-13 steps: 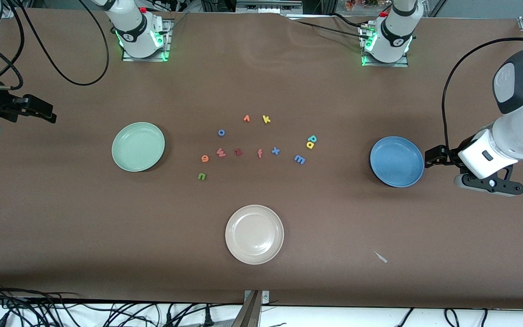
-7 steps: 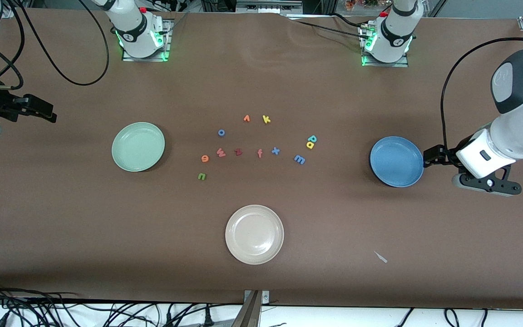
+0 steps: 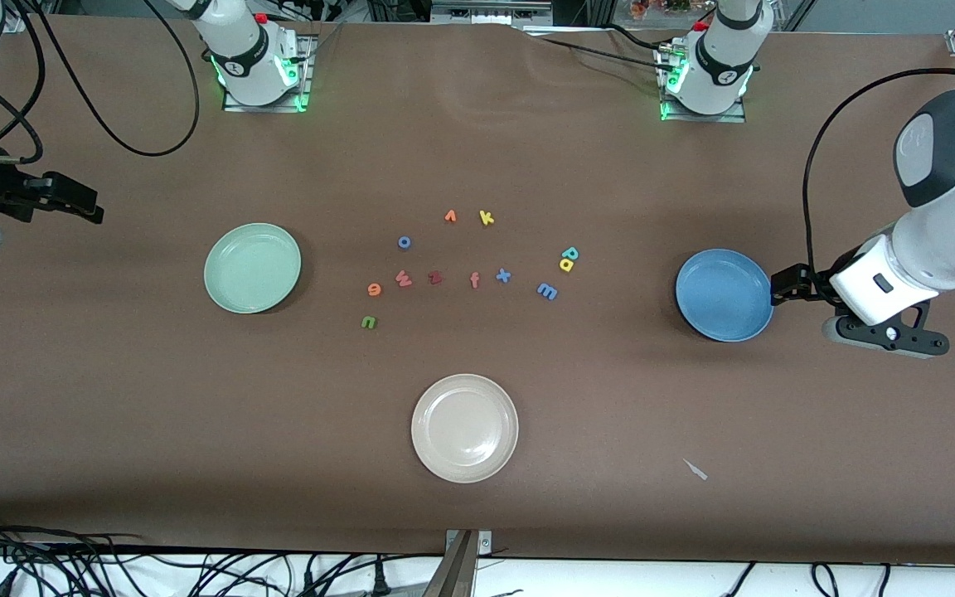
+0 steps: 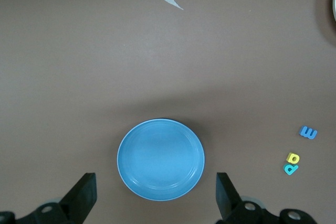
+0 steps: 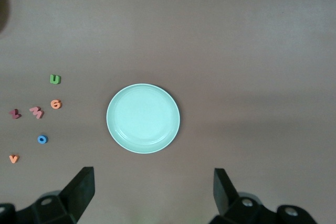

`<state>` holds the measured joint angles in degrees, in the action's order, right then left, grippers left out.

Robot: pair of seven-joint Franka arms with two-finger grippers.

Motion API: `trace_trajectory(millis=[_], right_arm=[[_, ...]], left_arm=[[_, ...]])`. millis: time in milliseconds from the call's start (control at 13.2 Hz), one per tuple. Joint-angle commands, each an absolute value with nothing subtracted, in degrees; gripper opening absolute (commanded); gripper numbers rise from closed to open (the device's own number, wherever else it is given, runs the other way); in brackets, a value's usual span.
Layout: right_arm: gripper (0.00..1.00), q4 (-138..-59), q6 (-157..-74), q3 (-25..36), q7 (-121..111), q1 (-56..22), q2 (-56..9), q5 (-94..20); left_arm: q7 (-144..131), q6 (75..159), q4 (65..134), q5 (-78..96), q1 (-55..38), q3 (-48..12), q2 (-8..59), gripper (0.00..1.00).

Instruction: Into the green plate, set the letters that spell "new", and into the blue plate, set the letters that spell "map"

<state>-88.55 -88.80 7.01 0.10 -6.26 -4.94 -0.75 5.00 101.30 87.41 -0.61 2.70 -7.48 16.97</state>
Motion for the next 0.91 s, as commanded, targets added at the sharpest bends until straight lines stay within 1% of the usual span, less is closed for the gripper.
trace_trajectory(millis=[0,303,530,833], right_arm=[[1.00,-89.38,-87.72,6.68,0.79,-6.33,-3.78,-0.35],[1.00,-89.30,-87.71,6.50,0.79,-6.50,-4.22,-0.26],[1.00,-89.03,-88.50,6.50,2.01,-8.61,-5.53,-0.17],[1.00,-89.21,-92.01,6.42,15.36,-12.90,-7.99,0.00]], left_arm=[[5.36,100.90,87.54,-0.18,2.46,-7.21,16.52,1.00],[5.36,100.90,87.63,-0.09,2.46,-7.21,16.52,1.00],[5.36,100.90,87.63,-0.17,2.46,-7.21,16.52,1.00],[5.45,100.99,87.63,-0.09,2.55,-7.21,16.52,1.00]])
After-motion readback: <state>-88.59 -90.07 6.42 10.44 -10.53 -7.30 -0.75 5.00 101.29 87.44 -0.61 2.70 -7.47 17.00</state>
